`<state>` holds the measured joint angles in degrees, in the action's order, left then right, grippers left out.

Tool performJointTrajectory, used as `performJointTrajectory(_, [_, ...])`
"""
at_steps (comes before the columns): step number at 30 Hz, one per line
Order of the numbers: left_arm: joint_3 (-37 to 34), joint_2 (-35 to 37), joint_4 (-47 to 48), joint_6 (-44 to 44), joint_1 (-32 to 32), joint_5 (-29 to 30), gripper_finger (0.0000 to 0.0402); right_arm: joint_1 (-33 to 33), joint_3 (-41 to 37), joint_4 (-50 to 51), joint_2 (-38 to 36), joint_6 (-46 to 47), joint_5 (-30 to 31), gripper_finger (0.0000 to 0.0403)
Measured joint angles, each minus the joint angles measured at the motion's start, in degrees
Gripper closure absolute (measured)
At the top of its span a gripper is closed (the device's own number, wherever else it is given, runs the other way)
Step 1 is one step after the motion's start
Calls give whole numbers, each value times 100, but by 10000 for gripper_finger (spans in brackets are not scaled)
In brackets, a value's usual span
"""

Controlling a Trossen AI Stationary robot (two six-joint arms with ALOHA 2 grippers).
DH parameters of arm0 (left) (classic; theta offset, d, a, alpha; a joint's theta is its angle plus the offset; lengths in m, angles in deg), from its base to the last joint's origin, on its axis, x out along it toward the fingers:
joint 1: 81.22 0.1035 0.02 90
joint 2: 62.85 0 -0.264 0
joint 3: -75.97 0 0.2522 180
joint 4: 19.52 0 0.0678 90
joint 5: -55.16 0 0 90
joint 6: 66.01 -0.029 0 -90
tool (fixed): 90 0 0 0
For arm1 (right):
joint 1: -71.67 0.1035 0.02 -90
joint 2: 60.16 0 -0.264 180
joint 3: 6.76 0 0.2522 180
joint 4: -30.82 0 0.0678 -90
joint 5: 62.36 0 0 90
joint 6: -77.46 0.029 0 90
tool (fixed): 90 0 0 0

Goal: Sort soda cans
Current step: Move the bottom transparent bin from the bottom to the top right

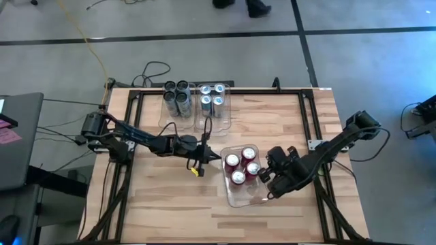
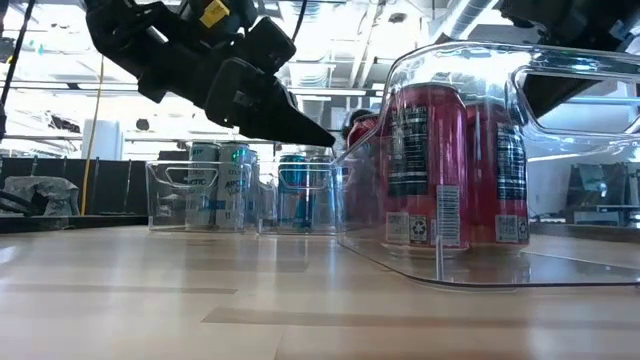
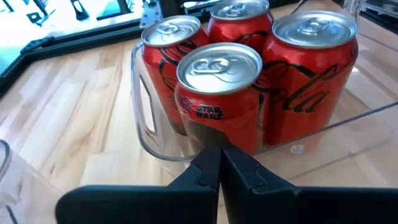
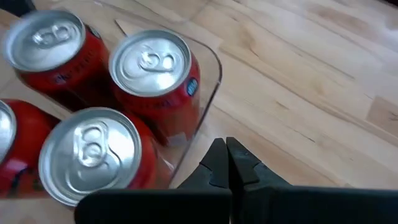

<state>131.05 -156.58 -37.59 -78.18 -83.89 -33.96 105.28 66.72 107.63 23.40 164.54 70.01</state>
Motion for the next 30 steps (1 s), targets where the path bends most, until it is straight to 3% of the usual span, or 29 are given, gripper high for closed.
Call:
performJointTrajectory(5, [0, 0, -55, -70, 96, -72, 401, 2, 0, -148, -6, -156, 152, 403])
performJointTrajectory(16, [0, 139, 20, -13, 124, -48, 402, 7, 0, -1583, -6, -1788, 191, 403])
performJointTrajectory(30, [-7, 1303, 1638, 275, -1, 8, 402, 10, 0, -1353, -1, -1670, 559, 403])
